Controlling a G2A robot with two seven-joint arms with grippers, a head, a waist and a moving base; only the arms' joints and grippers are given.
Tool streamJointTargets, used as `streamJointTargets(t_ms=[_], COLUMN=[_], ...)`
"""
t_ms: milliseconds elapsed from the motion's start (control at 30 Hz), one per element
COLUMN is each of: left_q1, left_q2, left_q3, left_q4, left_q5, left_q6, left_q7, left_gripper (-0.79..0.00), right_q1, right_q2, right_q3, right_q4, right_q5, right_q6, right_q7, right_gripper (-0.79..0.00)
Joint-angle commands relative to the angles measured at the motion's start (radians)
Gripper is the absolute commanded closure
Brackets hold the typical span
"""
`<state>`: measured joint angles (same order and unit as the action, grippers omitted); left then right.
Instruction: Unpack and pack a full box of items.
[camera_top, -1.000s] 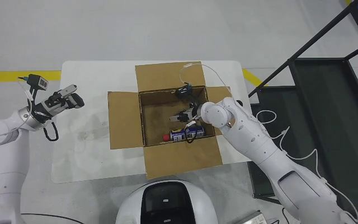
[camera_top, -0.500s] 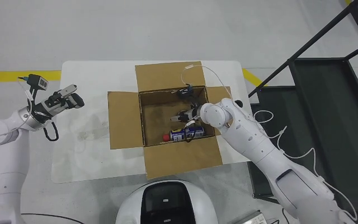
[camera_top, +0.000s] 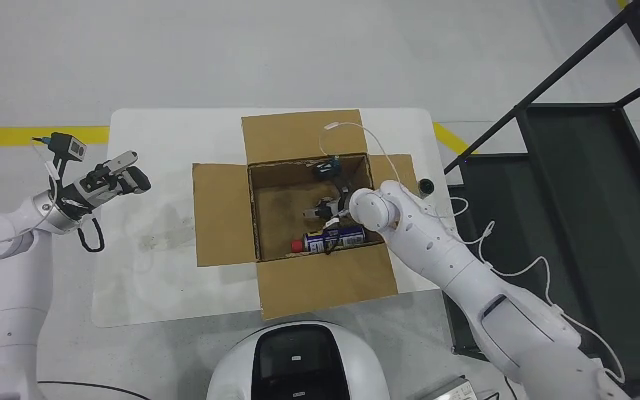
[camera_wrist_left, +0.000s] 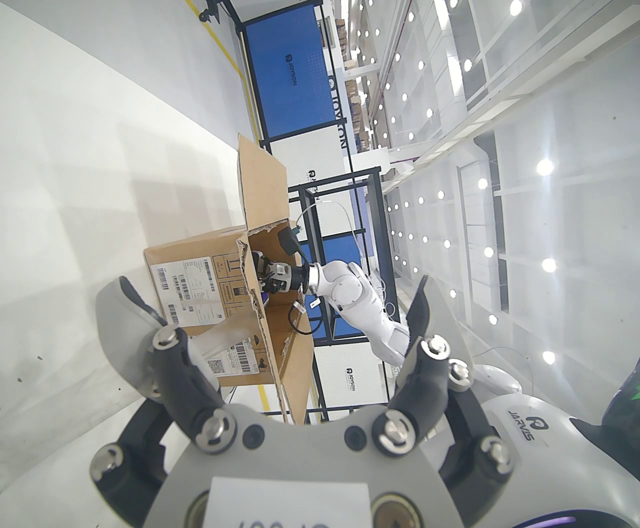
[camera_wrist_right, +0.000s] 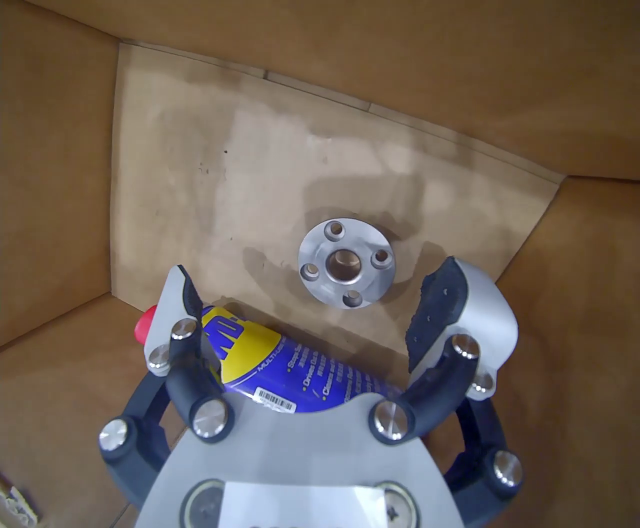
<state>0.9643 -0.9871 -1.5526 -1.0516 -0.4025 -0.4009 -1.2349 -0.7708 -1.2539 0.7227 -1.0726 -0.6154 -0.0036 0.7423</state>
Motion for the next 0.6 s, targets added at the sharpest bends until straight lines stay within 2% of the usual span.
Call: streamJointTargets(t_ms=[0, 133, 267, 300, 333, 367, 400, 500, 533, 567], left_q1=[0.000, 0.000, 0.000, 0.000, 0.000, 0.000, 0.000, 0.000, 0.000, 0.000], left_q2=[0.000, 0.000, 0.000, 0.000, 0.000, 0.000, 0.000, 0.000, 0.000, 0.000], left_q3=[0.000, 0.000, 0.000, 0.000, 0.000, 0.000, 0.000, 0.000, 0.000, 0.000], left_q4=[0.000, 0.000, 0.000, 0.000, 0.000, 0.000, 0.000, 0.000, 0.000, 0.000], left_q5=[0.000, 0.000, 0.000, 0.000, 0.000, 0.000, 0.000, 0.000, 0.000, 0.000], left_q6=[0.000, 0.000, 0.000, 0.000, 0.000, 0.000, 0.000, 0.000, 0.000, 0.000], left_q7=[0.000, 0.000, 0.000, 0.000, 0.000, 0.000, 0.000, 0.000, 0.000, 0.000], left_gripper=[-0.785, -0.785, -0.785, -0.785, -0.785, -0.785, -0.785, -0.785, -0.785, -0.785], right_q1=[0.005, 0.018, 0.026, 0.027, 0.027, 0.028, 0.028, 0.026, 0.024, 0.023], right_q2=[-0.006, -0.019, -0.031, -0.034, -0.037, -0.040, -0.042, -0.049, -0.051, -0.052], right_q3=[-0.002, -0.010, -0.027, -0.031, -0.034, -0.037, -0.040, -0.047, -0.048, -0.048], right_q4=[0.019, 0.052, 0.067, 0.071, 0.074, 0.078, 0.081, 0.082, 0.080, 0.078], right_q5=[0.008, 0.007, -0.019, -0.025, -0.029, -0.034, -0.039, -0.054, -0.057, -0.062], right_q6=[-0.005, -0.004, 0.011, 0.016, 0.020, 0.026, 0.031, 0.047, 0.051, 0.054], right_q7=[-0.007, -0.017, -0.018, -0.018, -0.020, -0.021, -0.021, -0.019, -0.018, -0.016], right_gripper=[-0.785, -0.785, -0.616, -0.594, -0.533, -0.431, -0.376, -0.037, 0.000, 0.000])
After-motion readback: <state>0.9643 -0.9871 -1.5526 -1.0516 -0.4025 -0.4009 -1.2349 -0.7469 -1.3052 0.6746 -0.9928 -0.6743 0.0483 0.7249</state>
